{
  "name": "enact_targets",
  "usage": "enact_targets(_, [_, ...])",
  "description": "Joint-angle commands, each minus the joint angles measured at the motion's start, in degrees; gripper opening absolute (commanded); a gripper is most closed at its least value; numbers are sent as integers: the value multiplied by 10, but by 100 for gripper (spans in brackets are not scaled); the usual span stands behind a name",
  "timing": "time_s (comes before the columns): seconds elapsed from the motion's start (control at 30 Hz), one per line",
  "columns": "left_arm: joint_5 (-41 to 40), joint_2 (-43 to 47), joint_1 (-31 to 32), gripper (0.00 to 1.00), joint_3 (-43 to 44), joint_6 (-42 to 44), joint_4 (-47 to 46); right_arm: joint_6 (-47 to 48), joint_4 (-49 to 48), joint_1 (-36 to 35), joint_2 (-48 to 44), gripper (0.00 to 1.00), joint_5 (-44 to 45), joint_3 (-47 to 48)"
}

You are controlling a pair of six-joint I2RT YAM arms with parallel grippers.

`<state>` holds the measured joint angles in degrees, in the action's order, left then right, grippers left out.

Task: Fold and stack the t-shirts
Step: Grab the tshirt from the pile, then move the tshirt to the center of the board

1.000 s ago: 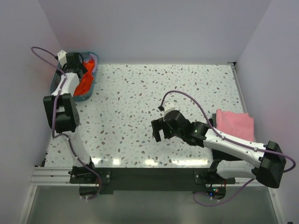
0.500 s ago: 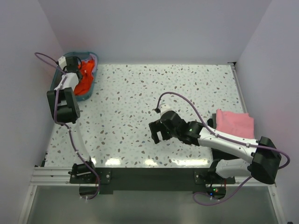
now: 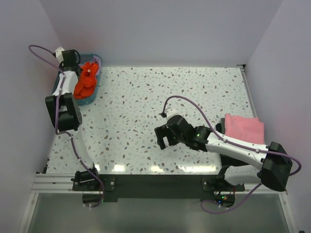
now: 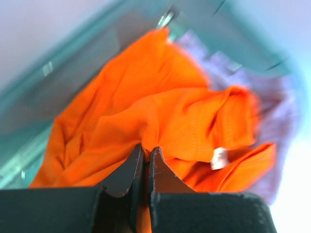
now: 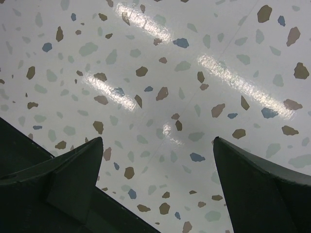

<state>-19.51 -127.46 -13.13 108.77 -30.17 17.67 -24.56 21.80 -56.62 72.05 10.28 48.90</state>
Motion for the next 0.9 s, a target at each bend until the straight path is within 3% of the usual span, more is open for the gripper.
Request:
enact_targets(0.0, [12,95,-4,0,47,28,-42,7,-25,-2,-2,99,-6,16])
enact_targets(0.47, [112,260,11,0,79,54,-106,17,-24,-2,-16,99,9,38])
enact_targets(0.7, [104,366,121,0,96,121,-120,7,-12,-2,-63,99,34,39])
enact_targets(0.87, [107,429,210,0,75,123,-128,-3,3,-2,-116,99,71,33])
